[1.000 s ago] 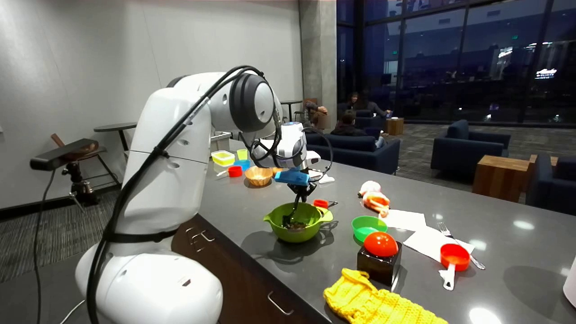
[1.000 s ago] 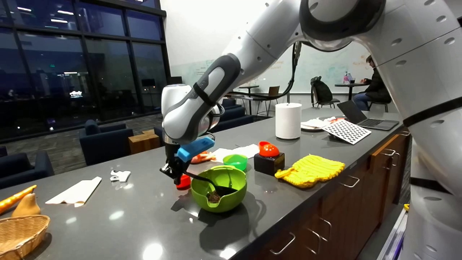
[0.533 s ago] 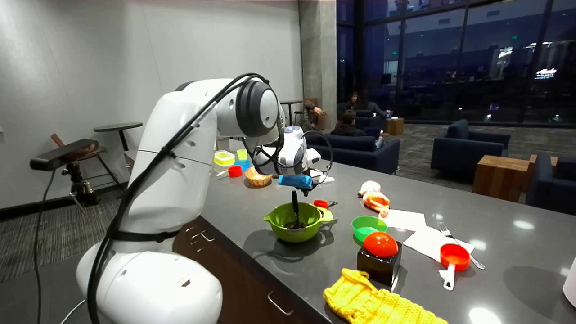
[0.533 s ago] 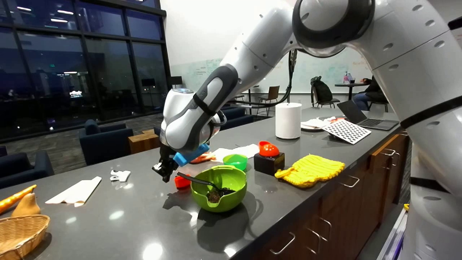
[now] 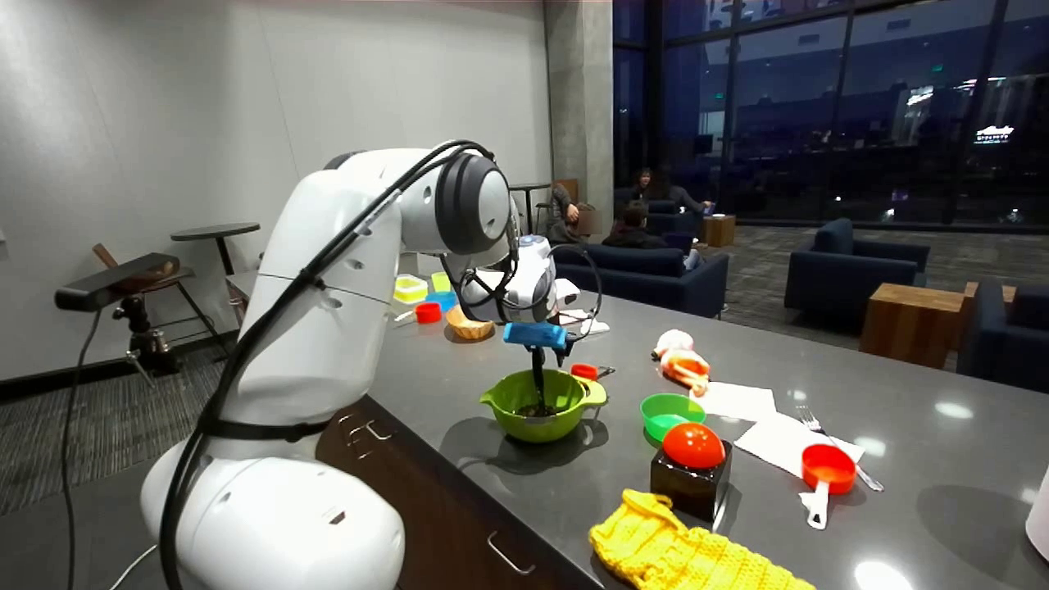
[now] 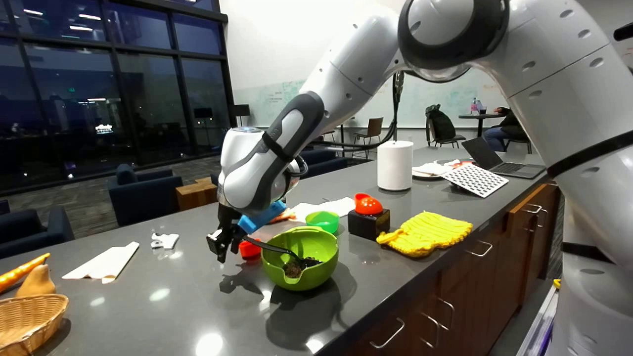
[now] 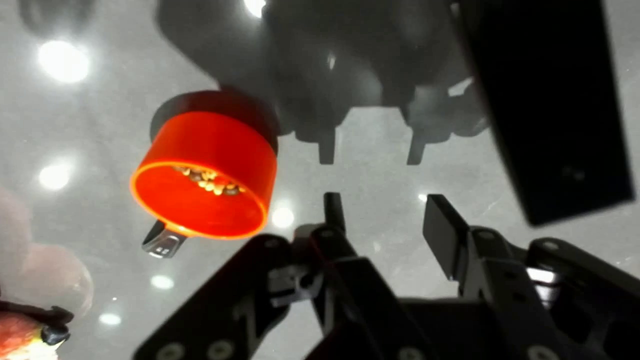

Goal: Use the spoon to mix the contents of the green bowl

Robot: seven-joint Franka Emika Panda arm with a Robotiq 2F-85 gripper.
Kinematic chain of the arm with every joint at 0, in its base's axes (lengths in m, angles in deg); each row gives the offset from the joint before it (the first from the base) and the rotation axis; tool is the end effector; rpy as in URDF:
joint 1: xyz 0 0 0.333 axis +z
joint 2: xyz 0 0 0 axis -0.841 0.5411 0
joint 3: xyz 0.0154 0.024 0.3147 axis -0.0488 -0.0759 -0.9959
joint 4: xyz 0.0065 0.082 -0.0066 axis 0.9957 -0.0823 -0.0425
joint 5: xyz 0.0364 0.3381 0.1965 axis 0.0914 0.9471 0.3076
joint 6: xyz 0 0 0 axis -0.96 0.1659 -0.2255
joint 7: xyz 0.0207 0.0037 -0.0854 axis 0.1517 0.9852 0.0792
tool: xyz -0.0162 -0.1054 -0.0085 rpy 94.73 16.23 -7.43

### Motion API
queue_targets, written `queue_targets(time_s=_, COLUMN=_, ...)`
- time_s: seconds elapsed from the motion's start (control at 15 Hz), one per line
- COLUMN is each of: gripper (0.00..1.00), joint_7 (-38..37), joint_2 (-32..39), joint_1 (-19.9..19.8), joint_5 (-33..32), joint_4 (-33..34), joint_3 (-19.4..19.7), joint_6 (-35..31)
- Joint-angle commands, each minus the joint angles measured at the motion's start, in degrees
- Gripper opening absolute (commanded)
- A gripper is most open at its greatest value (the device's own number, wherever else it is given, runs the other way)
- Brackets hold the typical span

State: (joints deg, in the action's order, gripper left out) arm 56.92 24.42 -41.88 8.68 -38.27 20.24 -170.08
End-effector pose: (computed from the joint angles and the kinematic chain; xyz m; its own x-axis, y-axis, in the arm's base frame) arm 0.6233 0.2636 0.2862 0.8495 0.3816 0.3643 0.4090 -0.9126 0.0021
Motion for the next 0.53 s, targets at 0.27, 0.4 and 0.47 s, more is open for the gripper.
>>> queue_targets(time_s=0.27, gripper=1.0, joint_7=1.7, joint_2=-3.9, joint_1=-1.3, joint_5=3.2, joint_4=-3.3, joint_3=-2.2, joint_6=5.1)
queue_targets(time_s=0.4, gripper=1.0, joint_7=3.0, joint_2=-5.1, joint_1=-2.8, joint_5=5.1, joint_4=-5.7, joint_3=-3.1, joint_6=2.5)
queue_targets(time_s=0.47, gripper=1.0, joint_7=2.7, joint_2=-6.0, joint_1=-2.9, joint_5=5.6, joint_4=-6.9, joint_3=-2.7, joint_6=1.6)
